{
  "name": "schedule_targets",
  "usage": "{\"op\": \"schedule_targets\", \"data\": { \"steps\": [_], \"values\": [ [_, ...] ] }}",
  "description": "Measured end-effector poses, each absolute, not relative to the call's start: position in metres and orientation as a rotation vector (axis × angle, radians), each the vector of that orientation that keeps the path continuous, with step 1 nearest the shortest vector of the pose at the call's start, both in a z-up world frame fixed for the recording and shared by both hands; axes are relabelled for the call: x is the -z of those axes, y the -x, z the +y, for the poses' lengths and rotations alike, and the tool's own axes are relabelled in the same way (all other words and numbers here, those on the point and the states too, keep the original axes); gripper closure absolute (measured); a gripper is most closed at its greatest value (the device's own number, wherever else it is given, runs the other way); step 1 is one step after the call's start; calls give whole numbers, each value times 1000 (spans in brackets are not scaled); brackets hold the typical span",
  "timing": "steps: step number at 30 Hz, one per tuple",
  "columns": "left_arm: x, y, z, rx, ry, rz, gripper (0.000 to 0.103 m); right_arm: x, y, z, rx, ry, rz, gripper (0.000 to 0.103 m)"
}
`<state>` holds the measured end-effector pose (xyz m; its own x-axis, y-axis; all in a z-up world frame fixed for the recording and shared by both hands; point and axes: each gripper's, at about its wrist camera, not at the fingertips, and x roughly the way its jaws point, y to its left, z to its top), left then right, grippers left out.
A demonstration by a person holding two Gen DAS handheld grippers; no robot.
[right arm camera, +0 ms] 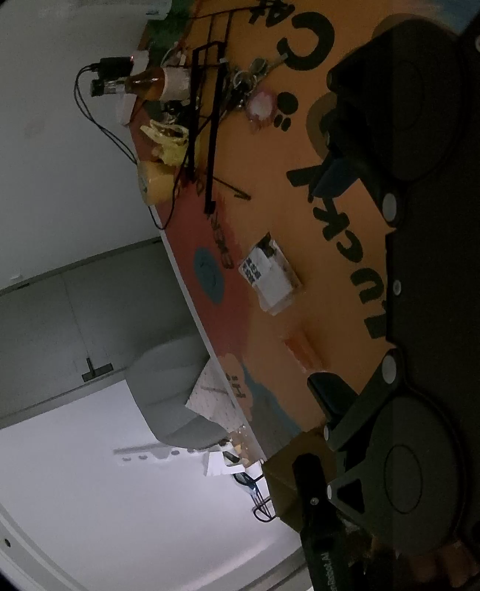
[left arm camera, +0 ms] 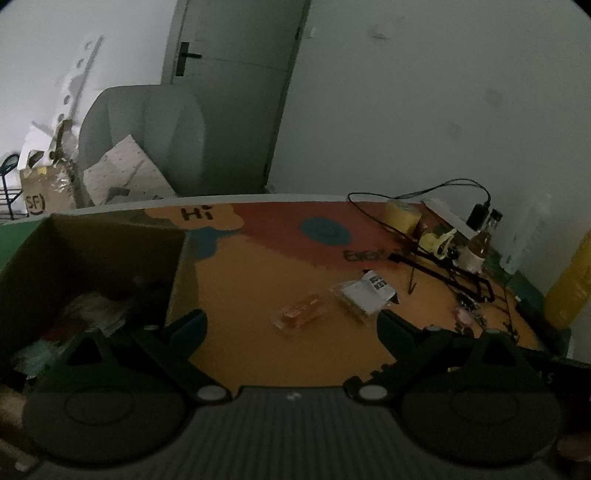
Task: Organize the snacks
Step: 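Move both tools back from the box toward the red snack and white packet, then grasp the red wrapped snack with the left tool while the right tool grasps the white packet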
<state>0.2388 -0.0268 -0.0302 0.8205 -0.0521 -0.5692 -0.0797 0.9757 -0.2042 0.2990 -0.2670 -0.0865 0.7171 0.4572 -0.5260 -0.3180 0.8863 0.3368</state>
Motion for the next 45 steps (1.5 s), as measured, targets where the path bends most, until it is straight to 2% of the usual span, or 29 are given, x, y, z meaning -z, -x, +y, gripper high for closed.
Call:
{"op": "schedule_targets", "data": {
  "steps": [5, 11, 16, 21, 27, 33, 42, 43, 45],
  "values": [
    [35, -252, -33, -19, 209, 617, 6, 92, -311, -269, -439, -252, 654, 2],
    [42, -273, -40, -22, 176, 636, 8, 101, -329, -264, -453, -278, 676, 12],
    [50, -290, -45, -35, 149, 653, 14, 107, -342, -263, -460, -293, 693, 19],
    [60, -307, -51, -31, 138, 678, 18, 114, -355, -266, -445, -306, 705, 21],
    [74, -327, -57, -29, 110, 722, 25, 121, -371, -265, -461, -328, 726, 32],
    [86, -344, -59, -31, 79, 757, 31, 130, -384, -262, -478, -347, 748, 35],
    [97, -360, -62, -39, 55, 766, 32, 137, -395, -258, -487, -354, 774, 39],
    [99, -361, -63, -32, 57, 769, 33, 137, -397, -258, -488, -358, 777, 42],
    [102, -364, -64, -24, 54, 784, 42, 137, -399, -256, -493, -363, 781, 46]
  ]
}}
